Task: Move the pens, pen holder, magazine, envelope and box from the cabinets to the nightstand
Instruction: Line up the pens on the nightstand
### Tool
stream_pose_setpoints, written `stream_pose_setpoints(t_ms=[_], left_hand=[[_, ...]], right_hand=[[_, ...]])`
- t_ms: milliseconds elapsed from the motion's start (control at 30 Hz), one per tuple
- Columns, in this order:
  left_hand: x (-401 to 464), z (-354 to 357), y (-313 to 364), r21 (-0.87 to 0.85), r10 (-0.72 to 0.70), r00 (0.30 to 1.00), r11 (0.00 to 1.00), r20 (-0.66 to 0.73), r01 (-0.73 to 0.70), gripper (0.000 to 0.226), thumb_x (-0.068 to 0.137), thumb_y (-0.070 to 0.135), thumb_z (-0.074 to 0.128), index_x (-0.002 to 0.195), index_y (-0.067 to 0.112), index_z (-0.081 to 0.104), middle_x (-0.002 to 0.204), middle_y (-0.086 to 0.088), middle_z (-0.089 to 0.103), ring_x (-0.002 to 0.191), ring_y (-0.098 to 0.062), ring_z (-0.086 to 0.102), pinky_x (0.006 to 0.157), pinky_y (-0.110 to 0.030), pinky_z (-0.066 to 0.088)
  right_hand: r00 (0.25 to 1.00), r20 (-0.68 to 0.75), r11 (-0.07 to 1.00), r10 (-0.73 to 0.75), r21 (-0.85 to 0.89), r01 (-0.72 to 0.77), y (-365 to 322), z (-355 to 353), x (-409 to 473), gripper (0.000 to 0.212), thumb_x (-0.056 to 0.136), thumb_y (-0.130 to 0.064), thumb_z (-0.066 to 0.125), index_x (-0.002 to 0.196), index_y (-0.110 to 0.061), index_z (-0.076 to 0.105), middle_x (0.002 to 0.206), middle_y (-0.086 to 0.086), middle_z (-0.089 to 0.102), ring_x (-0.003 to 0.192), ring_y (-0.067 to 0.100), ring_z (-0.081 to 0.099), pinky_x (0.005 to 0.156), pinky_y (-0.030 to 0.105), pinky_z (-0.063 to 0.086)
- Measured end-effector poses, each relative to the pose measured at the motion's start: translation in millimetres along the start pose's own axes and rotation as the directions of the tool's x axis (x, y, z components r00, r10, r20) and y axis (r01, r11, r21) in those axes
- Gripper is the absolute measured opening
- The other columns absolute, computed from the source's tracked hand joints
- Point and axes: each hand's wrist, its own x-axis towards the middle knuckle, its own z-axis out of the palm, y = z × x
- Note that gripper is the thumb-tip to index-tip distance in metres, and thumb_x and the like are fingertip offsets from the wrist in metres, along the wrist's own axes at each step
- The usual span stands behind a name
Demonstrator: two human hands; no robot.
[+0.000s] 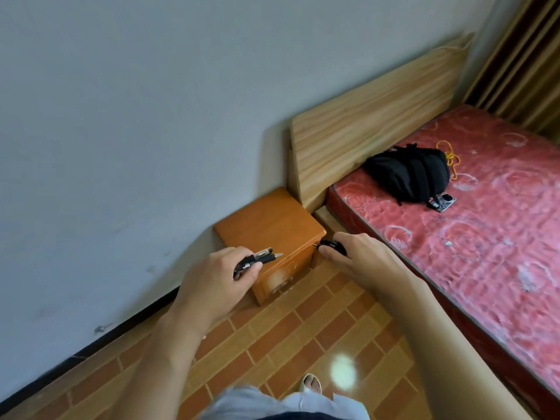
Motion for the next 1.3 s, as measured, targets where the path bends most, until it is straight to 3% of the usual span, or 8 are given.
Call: stream_pose_setpoints(t_ms=[233,400,533,667,800,1000,1100,1300], left_hand=[[61.9,-4.7,-33.6,0.029,-0.039,0.999,0.999,-0.028,0.039,0.035,0.094,0.060,0.042,0.100,0.034,0.066,0.080,0.017,0.061,0.068,-0.007,0.056,0.056,-0.027,0.046],[123.0,1.2,-75.1,0.032,-0.028,1.000,0.999,-0.002,0.028,0.022,0.097,0.052,0.053,0.101,0.035,0.066,0.078,0.017,0.059,0.067,-0.007,0.054,0.056,-0.026,0.046],[180.0,9.4,-124.6,0.026,0.059,0.997,0.998,0.051,-0.060,0.023,0.098,0.052,0.051,0.102,0.034,0.066,0.080,0.017,0.060,0.066,-0.006,0.055,0.054,-0.019,0.040],[239.0,10.9,-173.8,-0.022,0.148,0.985,0.989,0.094,-0.146,0.034,0.097,0.056,0.044,0.108,0.033,0.067,0.086,0.017,0.063,0.065,-0.007,0.059,0.053,-0.025,0.051],[294.2,23.8,-221.1,-0.032,0.276,0.947,0.961,0.166,-0.274,0.034,0.099,0.054,0.046,0.111,0.030,0.068,0.088,0.017,0.064,0.064,-0.007,0.060,0.052,-0.023,0.053],[370.3,67.0,-268.9,-0.021,0.433,0.856,0.895,0.282,-0.446,0.030,0.100,0.048,0.050,0.109,0.026,0.069,0.087,0.012,0.064,0.062,-0.011,0.057,0.050,-0.013,0.038],[390.4,99.5,-288.9,-0.056,0.458,0.819,0.881,0.346,-0.470,0.032,0.100,0.051,0.048,0.111,0.028,0.067,0.090,0.012,0.064,0.066,-0.011,0.060,0.051,-0.022,0.051],[422.8,172.6,-322.7,-0.089,0.442,0.790,0.889,0.424,-0.450,0.026,0.094,0.047,0.058,0.111,0.029,0.067,0.087,0.015,0.060,0.064,-0.007,0.058,0.050,-0.017,0.048]], right_hand=[[0.998,0.046,0.998,-0.054,0.019,0.053,-8.4,-5.9,87.5,0.047,0.101,-0.068,0.041,0.080,-0.028,0.051,0.071,-0.004,0.062,0.062,0.016,0.060,0.059,0.043,0.051],[0.997,0.068,0.999,-0.036,0.015,0.035,-12.8,-0.8,152.6,0.046,0.102,-0.066,0.042,0.080,-0.026,0.051,0.071,-0.003,0.062,0.062,0.017,0.060,0.057,0.040,0.048],[0.995,0.100,1.000,0.020,-0.012,-0.019,-19.3,14.0,207.2,0.044,0.104,-0.063,0.042,0.082,-0.027,0.051,0.070,-0.004,0.062,0.059,0.014,0.059,0.052,0.034,0.044],[0.986,0.140,0.996,0.087,-0.020,-0.085,-33.1,24.7,258.5,0.044,0.103,-0.066,0.040,0.082,-0.028,0.050,0.071,-0.006,0.062,0.059,0.013,0.059,0.055,0.036,0.047],[0.981,0.138,0.990,0.134,-0.058,-0.127,-44.4,39.2,308.6,0.044,0.103,-0.067,0.038,0.087,-0.027,0.051,0.072,-0.006,0.060,0.061,0.013,0.058,0.059,0.038,0.050],[0.977,0.134,0.984,0.167,-0.081,-0.157,-29.2,74.2,374.7,0.044,0.103,-0.068,0.034,0.094,-0.028,0.050,0.073,-0.009,0.060,0.062,0.015,0.060,0.057,0.039,0.051],[0.973,0.136,0.980,0.189,-0.091,-0.177,-13.0,93.6,397.5,0.043,0.104,-0.067,0.035,0.093,-0.028,0.048,0.074,-0.009,0.060,0.061,0.016,0.059,0.056,0.038,0.050],[0.958,0.183,0.975,0.220,-0.066,-0.211,31.8,149.4,440.9,0.037,0.105,-0.064,0.037,0.096,-0.030,0.048,0.077,-0.010,0.061,0.062,0.010,0.057,0.057,0.034,0.049]])
